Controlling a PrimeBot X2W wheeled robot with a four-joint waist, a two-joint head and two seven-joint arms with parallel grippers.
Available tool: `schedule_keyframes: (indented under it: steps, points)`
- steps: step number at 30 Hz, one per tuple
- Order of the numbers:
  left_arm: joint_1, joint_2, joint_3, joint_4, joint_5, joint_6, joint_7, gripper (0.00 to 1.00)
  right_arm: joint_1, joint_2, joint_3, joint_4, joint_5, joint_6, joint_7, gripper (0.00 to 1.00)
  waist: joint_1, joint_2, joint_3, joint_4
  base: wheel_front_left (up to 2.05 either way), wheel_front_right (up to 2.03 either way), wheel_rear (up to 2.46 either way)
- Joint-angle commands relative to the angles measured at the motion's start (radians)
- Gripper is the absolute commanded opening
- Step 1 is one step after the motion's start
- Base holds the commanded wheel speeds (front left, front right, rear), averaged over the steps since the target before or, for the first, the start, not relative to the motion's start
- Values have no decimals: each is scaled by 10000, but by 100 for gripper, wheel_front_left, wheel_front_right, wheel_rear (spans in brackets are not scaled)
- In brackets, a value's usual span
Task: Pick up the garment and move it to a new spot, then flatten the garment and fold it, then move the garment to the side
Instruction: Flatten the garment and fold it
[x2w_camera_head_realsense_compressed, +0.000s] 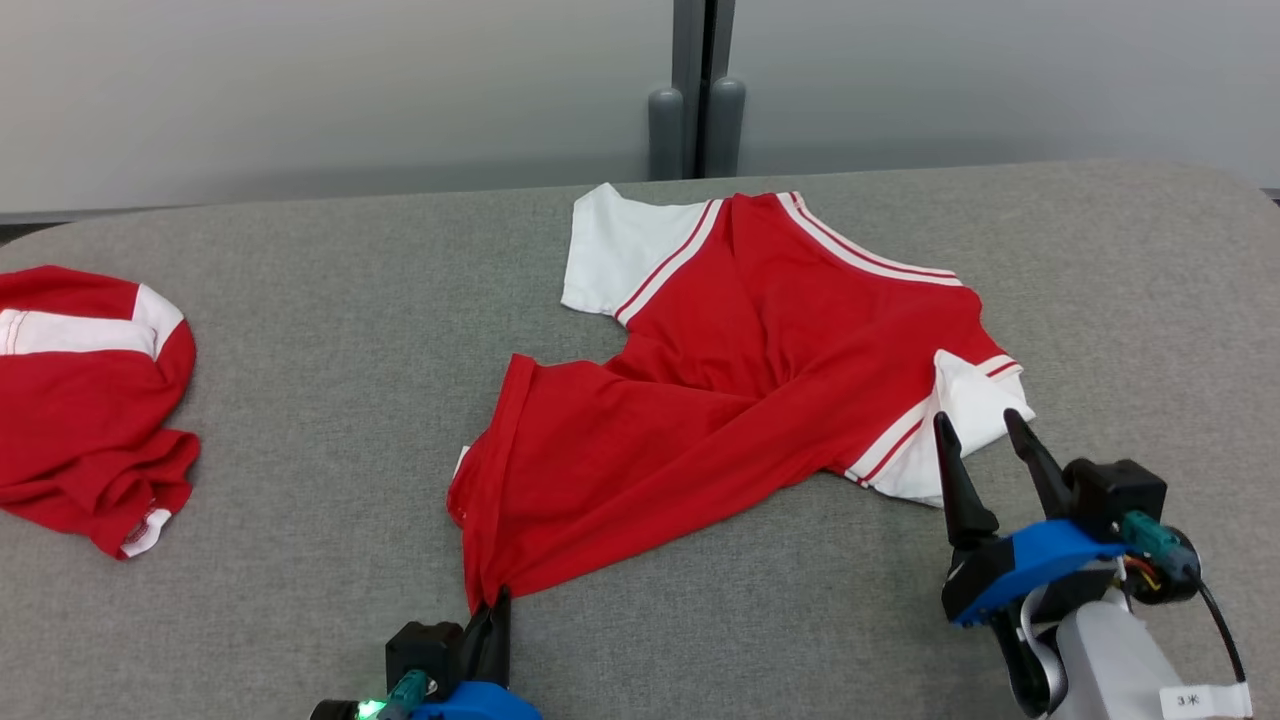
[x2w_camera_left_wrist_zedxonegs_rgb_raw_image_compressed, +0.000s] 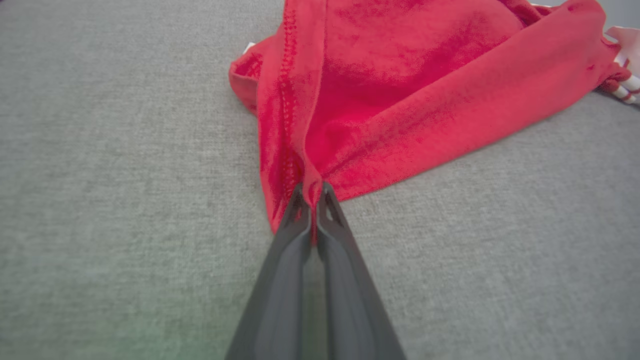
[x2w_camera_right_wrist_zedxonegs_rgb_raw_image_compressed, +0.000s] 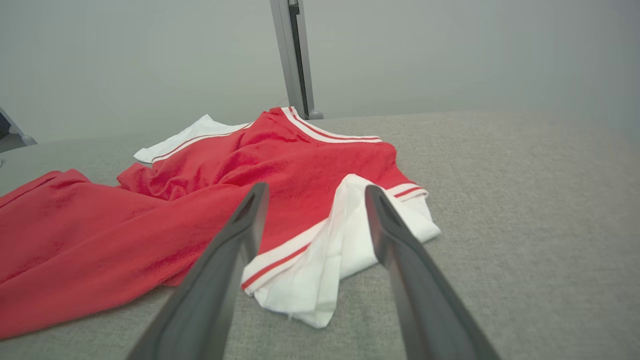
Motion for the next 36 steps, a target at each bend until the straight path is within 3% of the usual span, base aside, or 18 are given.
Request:
schedule_keyframes:
  steps: [1,10,14,17,20,23,27,30,34,35,36]
  points:
    - [-112,152,122,102,52,62,50,0,-424,-29,-119,335,-248,1,-54,100,0,0,260,261,0,0,0]
    - [-479,180,-141,-59,-172,132,105,0,-2624,-32,-1737,2784,-962,1,-52,99,0,0,1033,792,0,0,0]
    - [-589,180,-243,-33,-163,188,146,0,-3228,-32,-2118,3488,-1480,1,-52,57,0,0,1276,813,0,0,0]
    - [-678,186,-226,18,-197,203,160,0,-3629,-68,-2549,3875,-1854,1,-52,51,0,0,1386,808,0,0,0]
    - [-783,186,-220,21,-222,209,161,0,-3793,-53,-2905,4065,-2171,1,-52,57,0,0,1461,799,0,0,0]
    - [-862,183,-255,-14,-255,212,161,0,-3836,-52,-3129,4200,-2401,1,-52,78,0,0,1512,780,0,0,0]
    - [-892,172,-319,-32,-298,191,161,0,-3945,-40,-3068,4299,-2687,1,-52,84,0,0,1560,772,0,0,0]
    - [-923,168,-387,-23,-350,187,163,0,-3991,-37,-3027,4360,-2775,1,-52,82,0,0,1604,793,0,0,0]
    - [-988,173,-443,-7,-429,212,163,0,-4074,-38,-3055,4561,-2949,1,-52,65,0,0,1631,861,0,0,0]
    - [-990,177,-444,-1,-438,218,163,0,-4066,-37,-3099,4603,-2996,1,-52,48,0,0,1633,874,0,0,0]
    - [-990,180,-443,1,-447,230,161,0,-4067,-37,-3144,4642,-3047,1,-52,44,0,0,1635,884,0,0,0]
